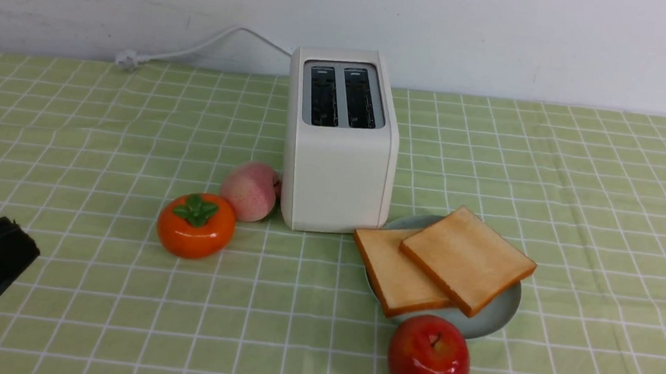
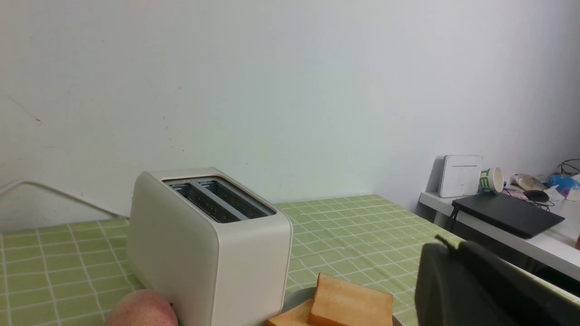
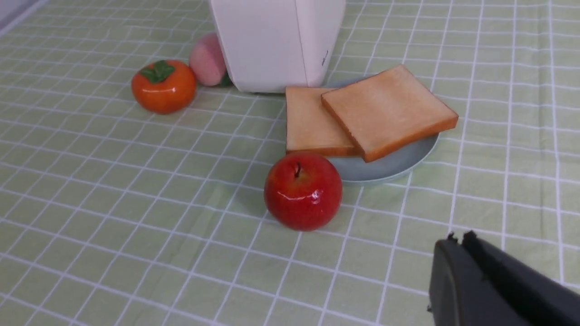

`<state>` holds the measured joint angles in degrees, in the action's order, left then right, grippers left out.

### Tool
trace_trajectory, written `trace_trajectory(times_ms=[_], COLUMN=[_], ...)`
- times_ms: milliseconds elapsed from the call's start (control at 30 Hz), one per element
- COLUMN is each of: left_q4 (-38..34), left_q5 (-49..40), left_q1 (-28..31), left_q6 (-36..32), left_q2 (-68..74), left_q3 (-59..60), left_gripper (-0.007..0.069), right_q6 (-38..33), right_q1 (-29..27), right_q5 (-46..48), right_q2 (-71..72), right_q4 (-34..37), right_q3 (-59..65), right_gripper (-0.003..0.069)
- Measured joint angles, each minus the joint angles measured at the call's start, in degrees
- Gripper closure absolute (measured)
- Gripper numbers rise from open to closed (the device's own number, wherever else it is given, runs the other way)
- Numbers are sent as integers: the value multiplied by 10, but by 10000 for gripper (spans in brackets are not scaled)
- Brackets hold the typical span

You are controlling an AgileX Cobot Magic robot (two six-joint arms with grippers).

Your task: Take toasted bread from bread machine on green coffee tablecloth place on plate.

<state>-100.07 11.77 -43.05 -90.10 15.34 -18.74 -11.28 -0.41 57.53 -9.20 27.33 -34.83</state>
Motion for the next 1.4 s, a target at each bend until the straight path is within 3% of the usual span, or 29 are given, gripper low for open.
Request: trace_trajectory(times_ms=[300, 433, 733, 833, 1067, 1400], left_q4=[0, 0, 0, 0, 0, 0], left_q5=[1, 1, 2, 2, 2, 2], left_q1=[0, 0, 0, 0, 0, 0], left_q6=[0, 0, 0, 0, 0, 0], left_q2=[0, 0, 0, 0, 0, 0], left_q3=[0, 0, 0, 0, 0, 0], left_gripper=[595, 592, 585, 585, 582, 571], right_q6=[0, 0, 6, 59, 165, 191], right_q1=[0, 0, -1, -1, -1, -1], right_q5=[9, -15, -264, -321, -342, -342], right_q2=[1, 1, 66, 96, 98, 98], right_q4=[4, -30, -137, -174, -225, -235], right_q3=[26, 30, 204, 297, 355, 355], right_gripper=[646, 645, 678, 678, 678, 676])
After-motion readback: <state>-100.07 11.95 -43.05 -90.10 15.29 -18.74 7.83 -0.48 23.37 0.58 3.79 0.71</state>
